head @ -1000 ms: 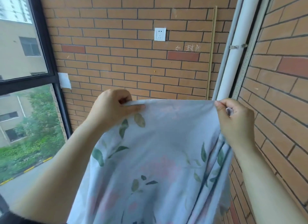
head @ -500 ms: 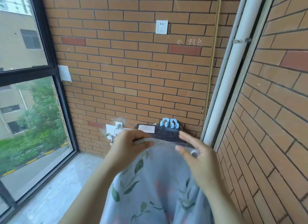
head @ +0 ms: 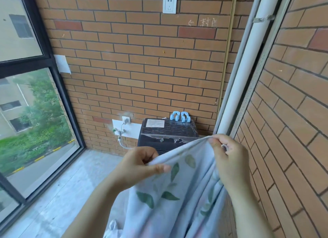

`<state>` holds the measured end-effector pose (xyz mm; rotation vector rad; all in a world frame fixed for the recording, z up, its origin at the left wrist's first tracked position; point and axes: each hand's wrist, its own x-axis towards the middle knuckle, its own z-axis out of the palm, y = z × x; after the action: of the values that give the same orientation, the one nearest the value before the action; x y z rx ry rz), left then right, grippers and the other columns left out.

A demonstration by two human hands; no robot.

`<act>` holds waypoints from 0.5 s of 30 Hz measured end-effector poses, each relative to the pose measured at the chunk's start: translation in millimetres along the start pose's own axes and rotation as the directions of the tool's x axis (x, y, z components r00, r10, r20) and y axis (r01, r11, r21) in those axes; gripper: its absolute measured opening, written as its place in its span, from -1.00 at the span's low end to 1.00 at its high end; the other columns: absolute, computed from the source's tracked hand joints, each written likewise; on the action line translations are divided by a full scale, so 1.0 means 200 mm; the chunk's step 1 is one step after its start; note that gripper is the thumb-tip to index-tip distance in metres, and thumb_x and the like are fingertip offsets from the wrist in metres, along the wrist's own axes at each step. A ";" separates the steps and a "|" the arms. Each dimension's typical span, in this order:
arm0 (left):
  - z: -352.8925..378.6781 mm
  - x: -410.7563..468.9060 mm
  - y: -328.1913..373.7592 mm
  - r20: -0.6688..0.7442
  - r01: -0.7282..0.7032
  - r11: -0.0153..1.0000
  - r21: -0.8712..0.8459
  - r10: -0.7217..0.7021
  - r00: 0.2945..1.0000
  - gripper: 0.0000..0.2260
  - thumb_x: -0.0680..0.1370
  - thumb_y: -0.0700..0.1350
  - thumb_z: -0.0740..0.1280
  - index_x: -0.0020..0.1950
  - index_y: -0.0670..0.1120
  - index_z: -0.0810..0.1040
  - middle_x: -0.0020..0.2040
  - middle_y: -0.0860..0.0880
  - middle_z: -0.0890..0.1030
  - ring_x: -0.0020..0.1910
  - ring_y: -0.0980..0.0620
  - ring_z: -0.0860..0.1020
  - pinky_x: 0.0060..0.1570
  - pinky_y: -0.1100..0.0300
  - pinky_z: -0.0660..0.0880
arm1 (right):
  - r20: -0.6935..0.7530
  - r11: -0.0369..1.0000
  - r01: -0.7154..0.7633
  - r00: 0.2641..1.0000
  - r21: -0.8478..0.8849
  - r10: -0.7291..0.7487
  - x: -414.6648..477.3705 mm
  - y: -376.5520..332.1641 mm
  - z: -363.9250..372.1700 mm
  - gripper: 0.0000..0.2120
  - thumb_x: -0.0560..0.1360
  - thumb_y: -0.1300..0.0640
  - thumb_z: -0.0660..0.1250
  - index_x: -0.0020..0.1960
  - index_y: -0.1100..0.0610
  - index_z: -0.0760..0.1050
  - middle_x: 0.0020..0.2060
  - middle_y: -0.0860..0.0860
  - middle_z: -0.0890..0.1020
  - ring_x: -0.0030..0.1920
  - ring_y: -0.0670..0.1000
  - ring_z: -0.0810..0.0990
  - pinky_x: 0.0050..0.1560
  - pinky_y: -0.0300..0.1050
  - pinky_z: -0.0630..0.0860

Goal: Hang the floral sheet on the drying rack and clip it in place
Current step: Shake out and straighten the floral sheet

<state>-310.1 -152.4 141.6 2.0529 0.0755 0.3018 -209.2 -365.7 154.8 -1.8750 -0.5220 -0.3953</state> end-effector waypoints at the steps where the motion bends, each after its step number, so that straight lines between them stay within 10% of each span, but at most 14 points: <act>1: -0.01 -0.02 -0.01 0.002 0.002 1.000 -0.030 -0.002 1.000 -0.57 0.23 0.27 0.47 -0.40 -0.05 0.41 -0.47 0.08 0.31 -0.46 0.09 0.24 -0.48 0.24 0.13 | -0.043 1.000 0.008 0.999 -0.013 -0.008 0.03 0.00 -0.05 -0.82 0.53 0.20 0.34 -0.22 0.02 0.55 -0.51 0.12 0.45 -0.46 0.02 0.34 -0.44 -0.29 0.23; 6: -0.14 0.00 -0.01 -0.188 -0.052 0.985 0.165 0.083 0.979 -0.69 0.34 0.11 0.43 -0.38 -0.05 0.41 -0.49 0.05 0.30 -0.48 0.11 0.25 -0.46 0.22 0.20 | -0.101 0.994 -0.003 0.995 -0.111 -0.008 0.13 0.06 -0.13 -0.84 0.54 0.14 0.31 -0.21 0.00 0.53 -0.35 0.27 0.55 -0.30 0.19 0.46 -0.35 -0.16 0.35; 12: -0.21 0.03 0.09 -0.550 -0.043 0.906 0.421 0.293 0.782 -0.81 0.30 -0.28 0.51 -0.29 -0.07 0.54 -0.33 0.08 0.53 -0.39 0.16 0.42 -0.41 0.41 0.29 | -0.046 0.996 0.036 0.998 -0.076 -0.039 0.05 0.07 -0.08 -0.81 0.52 0.19 0.35 -0.24 -0.02 0.53 -0.40 0.19 0.56 -0.30 0.12 0.46 -0.33 -0.13 0.34; 15: -0.30 0.07 0.12 -0.446 -0.055 0.936 0.347 0.216 0.869 -0.84 0.26 -0.04 0.49 -0.34 -0.02 0.53 -0.45 0.07 0.47 -0.47 0.15 0.37 -0.47 0.40 0.25 | -0.094 0.995 0.030 0.995 -0.095 -0.039 0.10 0.07 -0.09 -0.85 0.52 0.18 0.36 -0.23 0.05 0.55 -0.41 0.20 0.55 -0.29 0.12 0.45 -0.31 -0.12 0.35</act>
<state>-313.4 -110.4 191.9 2.2676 0.3001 0.9426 -185.6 -384.0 161.1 -1.9284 -0.4794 -0.5379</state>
